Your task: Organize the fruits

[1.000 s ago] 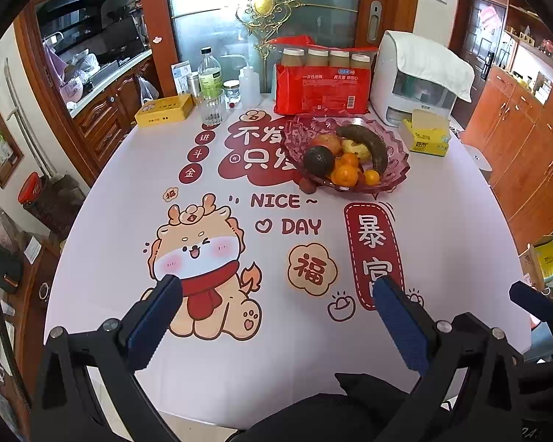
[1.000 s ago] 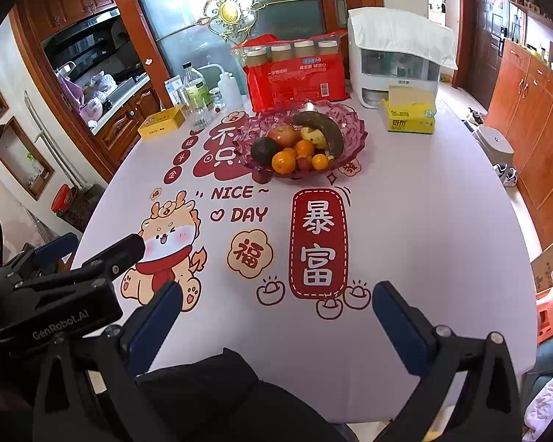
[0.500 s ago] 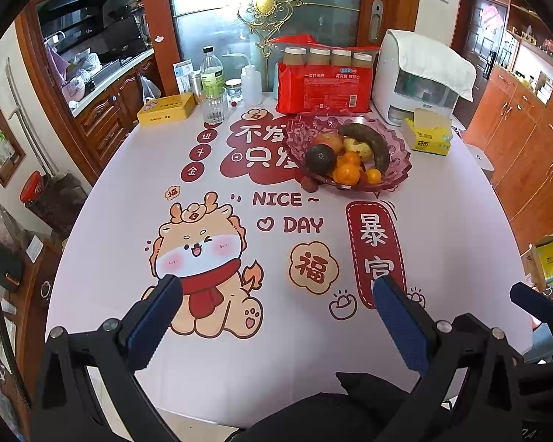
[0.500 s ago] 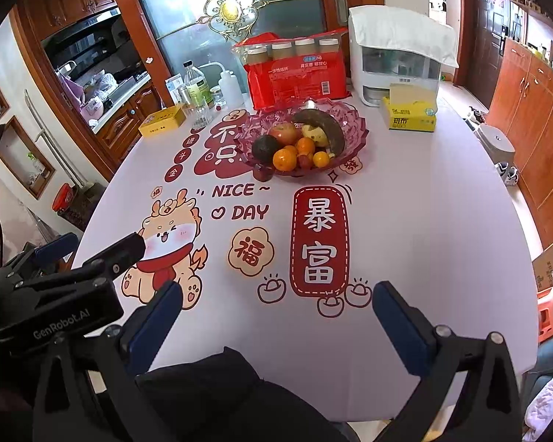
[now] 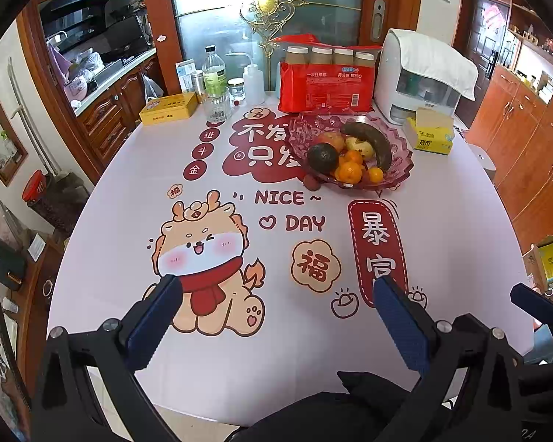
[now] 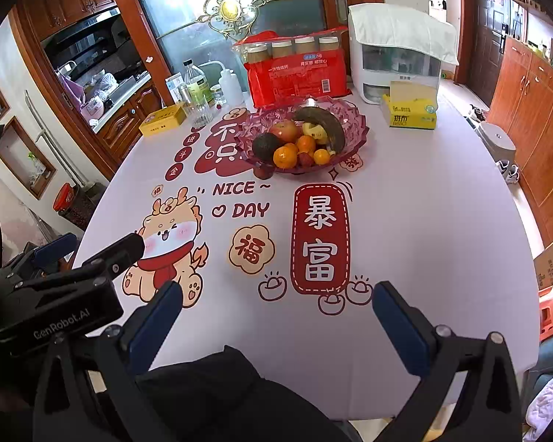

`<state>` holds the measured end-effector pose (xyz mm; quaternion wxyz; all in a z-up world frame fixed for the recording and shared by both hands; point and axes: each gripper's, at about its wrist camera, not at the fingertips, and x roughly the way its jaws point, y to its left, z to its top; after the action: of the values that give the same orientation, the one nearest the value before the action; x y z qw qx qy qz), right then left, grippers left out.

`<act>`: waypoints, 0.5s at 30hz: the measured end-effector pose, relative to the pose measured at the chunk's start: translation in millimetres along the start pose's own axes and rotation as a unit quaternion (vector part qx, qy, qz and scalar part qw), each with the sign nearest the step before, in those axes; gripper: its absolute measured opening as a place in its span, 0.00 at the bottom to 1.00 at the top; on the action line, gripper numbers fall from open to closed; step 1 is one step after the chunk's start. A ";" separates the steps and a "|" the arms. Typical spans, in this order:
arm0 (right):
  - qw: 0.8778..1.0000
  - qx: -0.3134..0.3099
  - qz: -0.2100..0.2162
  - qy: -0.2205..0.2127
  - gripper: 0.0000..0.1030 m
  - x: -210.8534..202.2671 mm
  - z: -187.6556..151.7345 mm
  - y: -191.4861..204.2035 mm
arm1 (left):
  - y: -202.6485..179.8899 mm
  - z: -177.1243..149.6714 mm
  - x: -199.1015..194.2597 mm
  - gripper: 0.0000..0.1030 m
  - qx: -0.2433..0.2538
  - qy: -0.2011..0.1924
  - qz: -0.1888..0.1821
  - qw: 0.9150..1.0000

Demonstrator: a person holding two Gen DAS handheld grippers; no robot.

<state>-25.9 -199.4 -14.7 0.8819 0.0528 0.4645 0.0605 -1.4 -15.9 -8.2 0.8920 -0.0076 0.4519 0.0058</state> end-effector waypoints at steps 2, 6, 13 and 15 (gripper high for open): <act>1.000 0.000 0.000 0.000 1.00 0.1 -0.9 0.2 | 0.1 0.6 -0.2 0.99 0.001 0.000 -0.001 1.000; 1.000 0.000 0.001 0.001 1.00 -0.1 0.1 -0.2 | 0.2 0.8 -0.4 0.99 0.001 0.000 -0.001 1.000; 1.000 0.000 0.001 0.000 1.00 -0.1 0.0 -0.3 | -0.2 0.5 -0.8 0.99 0.002 0.000 -0.001 1.000; 1.000 0.000 0.000 0.000 1.00 -0.7 0.7 -0.3 | -0.4 0.6 -1.0 0.99 0.002 0.000 -0.001 1.000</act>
<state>-25.7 -199.8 -13.7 0.8819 0.0527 0.4645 0.0603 -1.5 -16.3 -7.0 0.8922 -0.0063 0.4517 0.0045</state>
